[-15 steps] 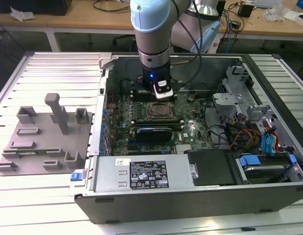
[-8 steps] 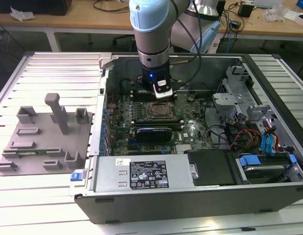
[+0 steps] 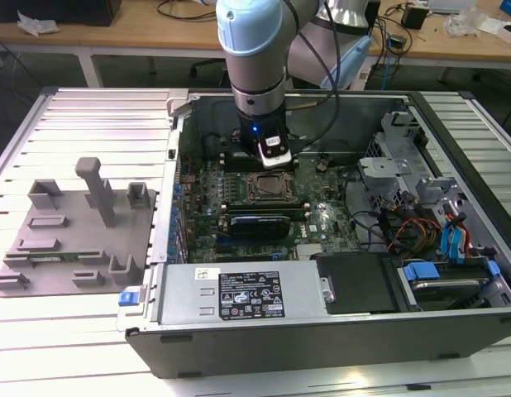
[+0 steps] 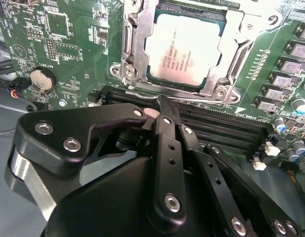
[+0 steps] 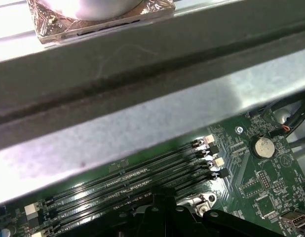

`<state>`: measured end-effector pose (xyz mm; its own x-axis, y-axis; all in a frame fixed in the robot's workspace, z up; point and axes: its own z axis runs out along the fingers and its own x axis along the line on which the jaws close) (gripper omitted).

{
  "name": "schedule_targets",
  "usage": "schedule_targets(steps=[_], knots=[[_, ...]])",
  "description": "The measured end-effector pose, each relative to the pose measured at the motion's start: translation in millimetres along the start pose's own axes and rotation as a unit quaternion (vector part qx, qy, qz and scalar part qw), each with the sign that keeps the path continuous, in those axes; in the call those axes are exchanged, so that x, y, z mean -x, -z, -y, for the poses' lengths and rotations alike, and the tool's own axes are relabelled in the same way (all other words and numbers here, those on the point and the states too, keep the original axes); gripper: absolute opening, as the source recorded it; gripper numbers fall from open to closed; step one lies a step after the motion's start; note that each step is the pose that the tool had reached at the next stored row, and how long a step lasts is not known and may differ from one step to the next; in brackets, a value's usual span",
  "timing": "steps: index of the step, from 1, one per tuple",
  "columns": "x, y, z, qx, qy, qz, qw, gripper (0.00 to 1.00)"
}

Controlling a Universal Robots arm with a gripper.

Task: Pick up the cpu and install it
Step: 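Install the first cpu locking lever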

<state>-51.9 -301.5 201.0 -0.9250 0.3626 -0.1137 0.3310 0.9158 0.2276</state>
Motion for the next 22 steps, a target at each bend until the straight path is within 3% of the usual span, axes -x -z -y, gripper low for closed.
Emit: schedule_targets(steps=[5,13,18,22], knots=[[-0.4,-1.1,0.4,-0.0006,0.001,0.0042,1.0000,0.11],[-1.8,-3.4,1.5,-0.0005,0.003,0.0145,0.9999,0.11],[-2.1,-4.1,1.7,-0.0001,0.004,0.0188,0.9998,0.11],[-2.1,-3.7,1.6,0.0002,0.005,0.0194,0.9998,0.11]])
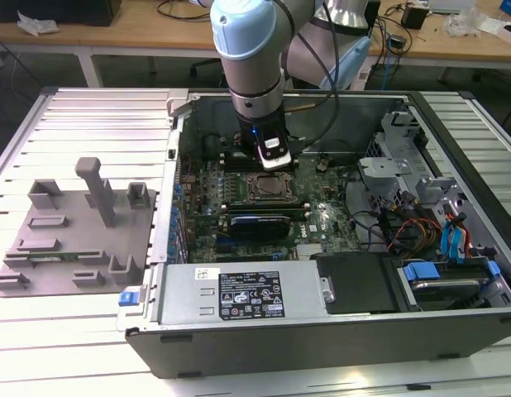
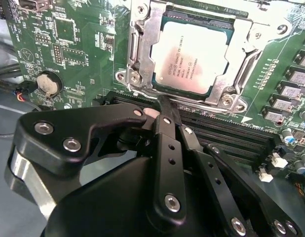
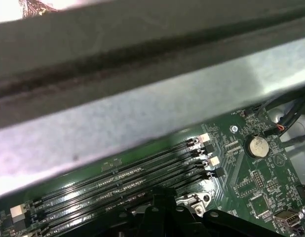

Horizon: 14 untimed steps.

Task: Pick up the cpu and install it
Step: 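Install the first cpu locking lever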

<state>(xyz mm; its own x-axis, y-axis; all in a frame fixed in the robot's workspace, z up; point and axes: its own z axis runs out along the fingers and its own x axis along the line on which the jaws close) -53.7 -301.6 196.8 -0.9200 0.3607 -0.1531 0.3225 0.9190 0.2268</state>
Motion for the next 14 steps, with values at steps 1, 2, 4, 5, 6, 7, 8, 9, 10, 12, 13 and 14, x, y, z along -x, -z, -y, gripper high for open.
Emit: schedule_targets(steps=[1,2,4,5,6,7,8,9,10,12,13,14], knots=[[0.2,1.1,-0.3,0.0000,0.000,-0.0001,1.0000,0.11],[0.3,1.9,-0.5,0.0000,0.000,-0.0001,1.0000,0.11],[0.5,3.1,-0.8,0.0000,0.000,0.0000,1.0000,0.11],[0.5,3.0,-0.8,0.0001,0.000,0.0000,1.0000,0.11],[0.5,3.1,-0.7,0.0001,0.000,0.0000,1.0000,0.11],[0.5,3.2,-0.6,0.0000,0.000,0.0001,1.0000,0.11],[0.6,3.2,-0.5,0.0000,0.000,0.0003,1.0000,0.11],[0.7,3.0,-0.2,0.0004,0.000,0.0010,1.0000,0.11],[0.7,2.8,0.1,0.0008,0.000,0.0019,1.0000,0.11],[0.9,2.1,1.1,0.0016,0.001,0.0042,1.0000,0.11],[0.9,1.9,1.4,0.0018,0.001,0.0049,1.0000,0.11],[1.0,1.7,1.7,0.0020,0.001,0.0055,1.0000,0.11]])
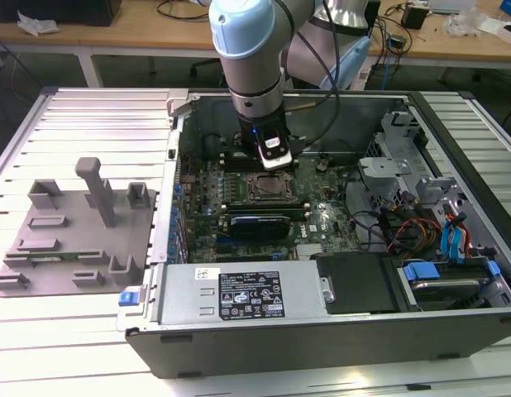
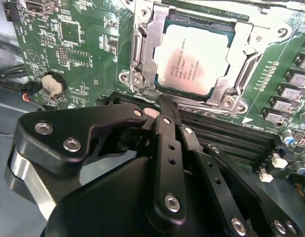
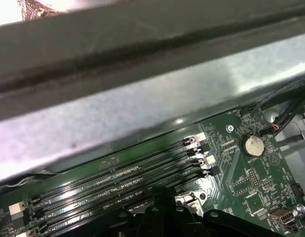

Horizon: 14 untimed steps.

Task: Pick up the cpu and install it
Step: 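Install the first cpu locking lever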

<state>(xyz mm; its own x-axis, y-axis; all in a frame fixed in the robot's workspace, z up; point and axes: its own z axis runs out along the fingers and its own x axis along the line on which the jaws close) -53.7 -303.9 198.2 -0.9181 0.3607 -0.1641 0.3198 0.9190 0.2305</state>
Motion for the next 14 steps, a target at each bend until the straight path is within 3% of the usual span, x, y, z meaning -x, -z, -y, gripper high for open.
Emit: schedule_targets(steps=[14], knots=[[0.4,-2.6,3.0,0.0040,0.002,0.0099,0.9999,0.11]])
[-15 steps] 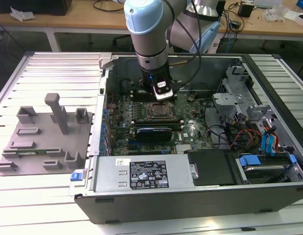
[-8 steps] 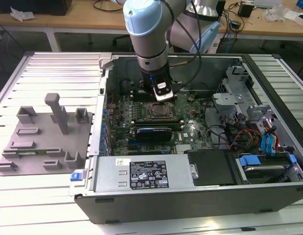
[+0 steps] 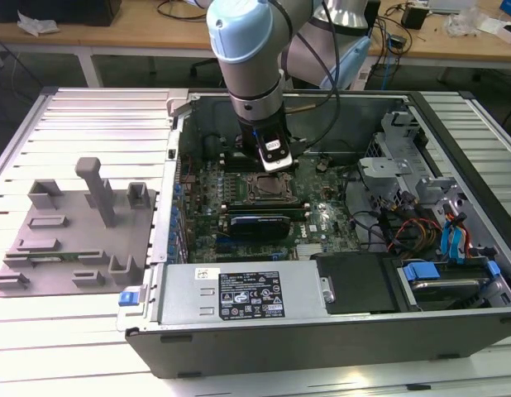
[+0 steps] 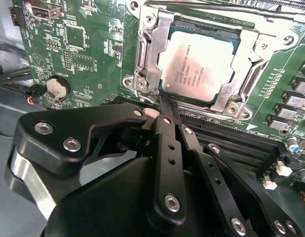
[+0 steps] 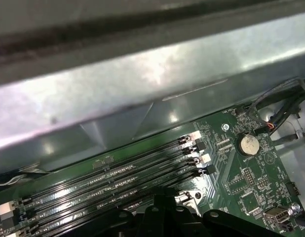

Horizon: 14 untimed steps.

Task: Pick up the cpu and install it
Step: 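Install the first cpu locking lever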

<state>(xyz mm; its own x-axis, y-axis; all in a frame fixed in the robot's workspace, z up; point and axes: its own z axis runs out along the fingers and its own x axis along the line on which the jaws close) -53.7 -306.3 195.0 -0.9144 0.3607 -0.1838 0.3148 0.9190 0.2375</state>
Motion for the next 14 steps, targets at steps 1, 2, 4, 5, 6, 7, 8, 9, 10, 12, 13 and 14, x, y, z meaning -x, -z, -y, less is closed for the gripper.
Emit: schedule_targets(steps=[1,2,4,5,6,7,8,9,10,12,13,14], knots=[[-0.1,-0.2,0.1,0.0005,0.000,0.0013,1.0000,0.11],[0.0,-0.3,0.1,0.0007,0.000,0.0017,1.0000,0.11],[0.0,0.0,0.1,0.0008,0.000,0.0018,1.0000,0.11],[0.5,2.6,-0.6,0.0007,0.000,0.0020,1.0000,0.11],[1.1,5.7,-1.4,0.0006,0.000,0.0018,1.0000,0.11],[1.6,8.6,-2.0,-0.0001,0.001,0.0021,1.0000,0.11],[2.0,10.9,-2.6,-0.0012,0.001,0.0025,1.0000,0.11],[2.5,13.6,-3.3,-0.0036,0.001,0.0033,1.0000,0.11],[2.9,15.2,-3.8,-0.0079,0.003,0.0049,1.0000,0.11],[3.3,17.0,-4.2,-0.0229,0.006,0.0101,0.9997,0.11],[3.5,17.5,-4.4,-0.0333,0.007,0.0137,0.9993,0.11],[3.7,17.9,-4.5,-0.0493,0.010,0.0194,0.9985,0.11]])
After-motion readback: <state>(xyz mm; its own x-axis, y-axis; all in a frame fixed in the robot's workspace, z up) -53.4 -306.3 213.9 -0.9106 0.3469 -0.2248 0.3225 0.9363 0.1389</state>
